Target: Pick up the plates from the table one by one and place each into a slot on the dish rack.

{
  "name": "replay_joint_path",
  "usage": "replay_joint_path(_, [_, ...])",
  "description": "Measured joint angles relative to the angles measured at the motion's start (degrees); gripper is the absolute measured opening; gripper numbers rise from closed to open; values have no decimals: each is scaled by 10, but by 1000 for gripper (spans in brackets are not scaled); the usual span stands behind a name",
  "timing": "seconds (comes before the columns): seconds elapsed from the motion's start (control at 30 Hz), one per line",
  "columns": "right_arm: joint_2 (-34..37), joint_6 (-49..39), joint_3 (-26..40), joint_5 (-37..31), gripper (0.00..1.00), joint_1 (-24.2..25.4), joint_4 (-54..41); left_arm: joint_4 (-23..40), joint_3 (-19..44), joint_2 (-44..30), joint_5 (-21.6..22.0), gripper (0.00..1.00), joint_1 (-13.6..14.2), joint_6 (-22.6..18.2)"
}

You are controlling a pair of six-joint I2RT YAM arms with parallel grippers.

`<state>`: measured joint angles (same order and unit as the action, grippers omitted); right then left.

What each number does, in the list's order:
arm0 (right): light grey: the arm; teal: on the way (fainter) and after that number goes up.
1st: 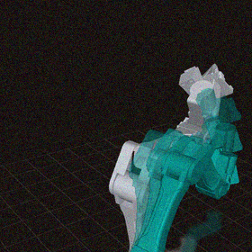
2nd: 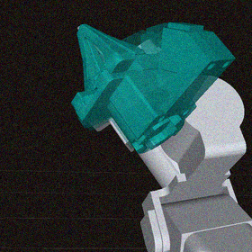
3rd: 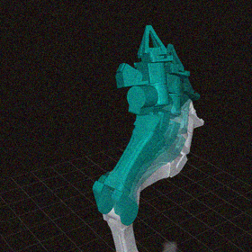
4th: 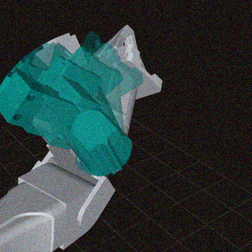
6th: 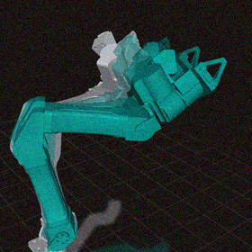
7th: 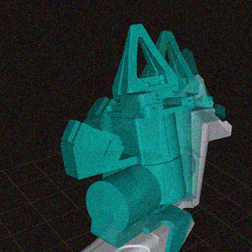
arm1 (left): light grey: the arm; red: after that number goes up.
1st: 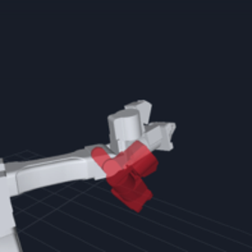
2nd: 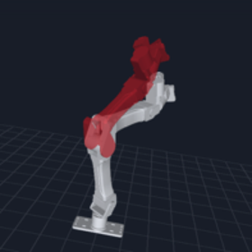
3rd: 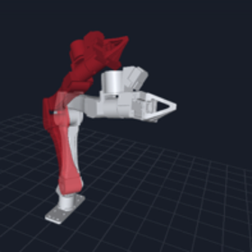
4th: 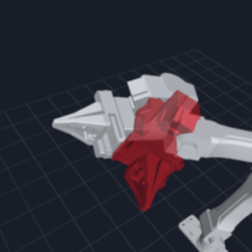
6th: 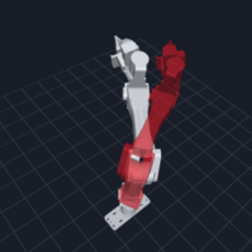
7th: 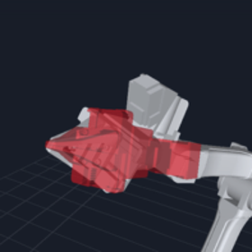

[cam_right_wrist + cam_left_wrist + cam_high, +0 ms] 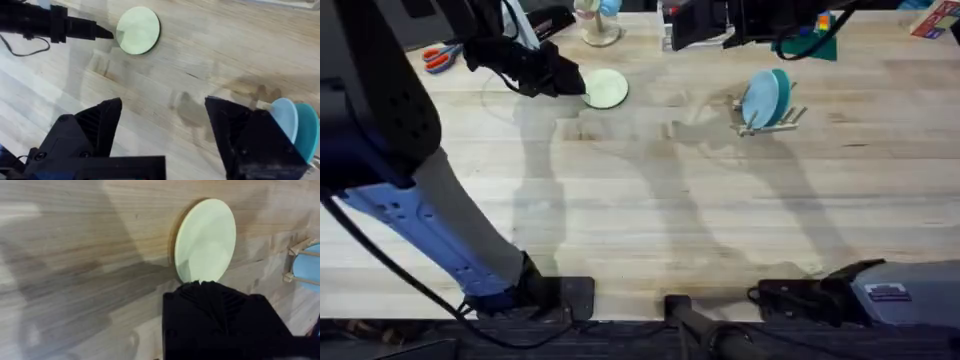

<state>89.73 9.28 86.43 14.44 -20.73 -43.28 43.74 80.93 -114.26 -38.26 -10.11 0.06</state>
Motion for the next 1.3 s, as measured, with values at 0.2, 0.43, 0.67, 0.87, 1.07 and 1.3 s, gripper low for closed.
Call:
replay_joint_path(0.2, [0,0,0,0,995,0,0,-17,0,-9,-2,38,0,2])
replay_joint_path(0.43, [0,0,0,0,995,0,0,-46,0,-9,-7,40,0,14])
replay_joint_path(0.67, [0,2,0,0,995,0,0,-69,4,-40,-10,40,0,34])
replay_joint_path(0.87, [0,2,0,0,995,0,0,-70,8,-62,-26,40,-3,59])
replay_joint_path(1.07, [0,2,0,0,995,0,0,-73,12,-62,-10,40,-1,82])
replay_joint_path(1.3, [20,14,0,1,994,-4,15,-74,12,-62,-9,40,-1,90])
